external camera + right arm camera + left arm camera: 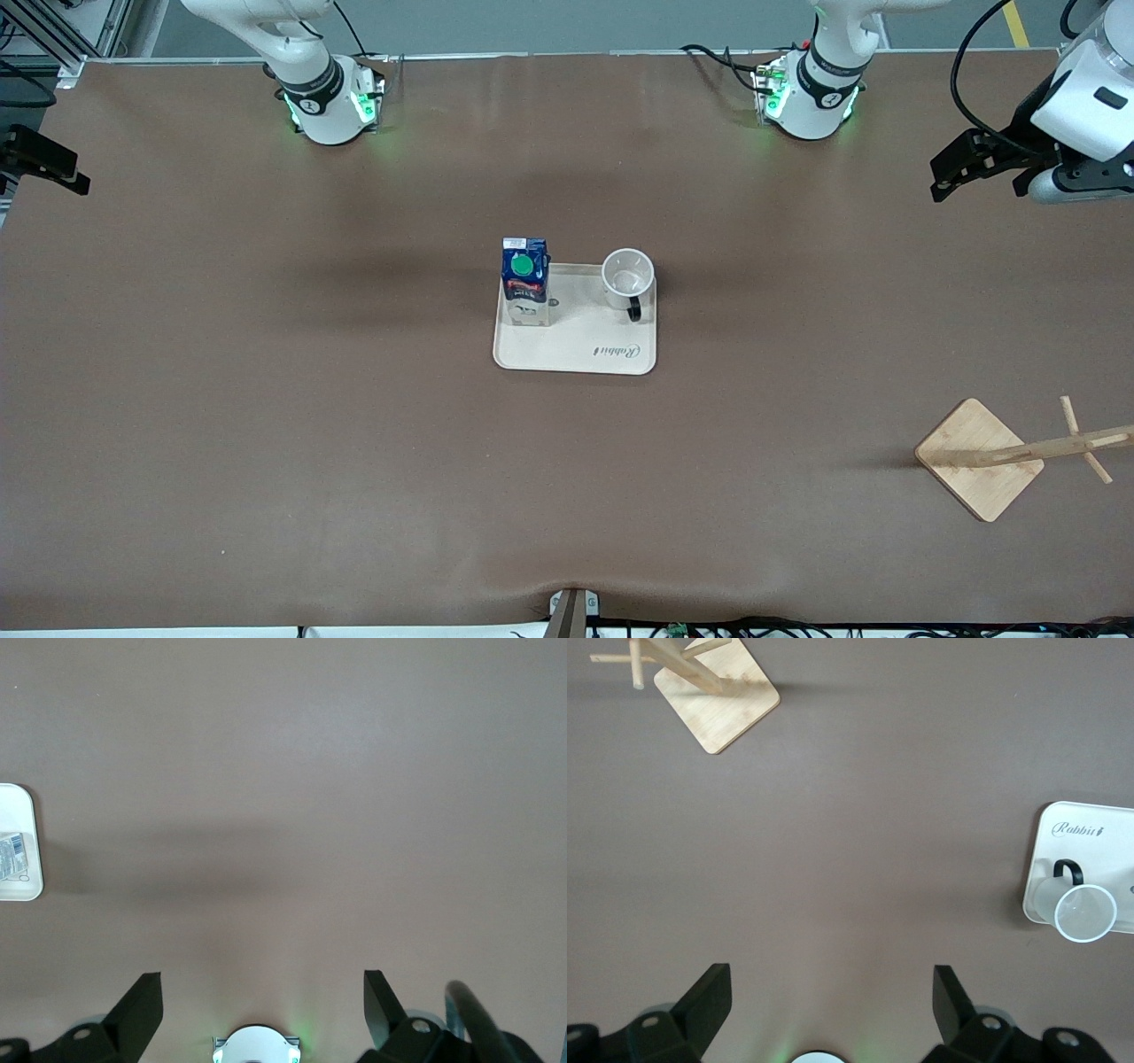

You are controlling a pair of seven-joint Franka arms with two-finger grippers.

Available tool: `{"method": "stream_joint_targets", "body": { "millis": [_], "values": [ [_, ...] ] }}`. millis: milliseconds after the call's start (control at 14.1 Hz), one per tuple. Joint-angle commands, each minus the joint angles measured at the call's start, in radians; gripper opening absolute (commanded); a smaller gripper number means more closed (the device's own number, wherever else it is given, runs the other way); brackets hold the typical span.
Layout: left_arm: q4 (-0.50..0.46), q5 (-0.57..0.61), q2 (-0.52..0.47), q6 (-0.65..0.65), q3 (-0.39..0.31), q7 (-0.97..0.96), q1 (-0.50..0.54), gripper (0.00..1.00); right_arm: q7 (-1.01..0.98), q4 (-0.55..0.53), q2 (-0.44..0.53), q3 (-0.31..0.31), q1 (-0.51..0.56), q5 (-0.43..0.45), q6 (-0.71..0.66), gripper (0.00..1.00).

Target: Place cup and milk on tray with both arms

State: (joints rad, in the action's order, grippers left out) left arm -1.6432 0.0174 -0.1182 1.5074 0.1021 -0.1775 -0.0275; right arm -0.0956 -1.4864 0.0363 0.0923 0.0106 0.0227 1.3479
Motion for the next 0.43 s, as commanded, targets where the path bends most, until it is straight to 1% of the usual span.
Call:
{"method": "stream_joint_targets", "body": {
  "millis": [0,355],
  "values": [
    [0.037,0.026,0.011,-0.038,0.002,0.018,0.0,1.0,0.002,-0.012,0.016,-0.002,0.008,-0.014,-0.004,1.0],
    [0.037,0.024,0.011,-0.059,0.001,0.023,0.001,1.0,0.002,-0.012,0.016,-0.002,0.009,-0.014,-0.006,1.0]
  ]
}}
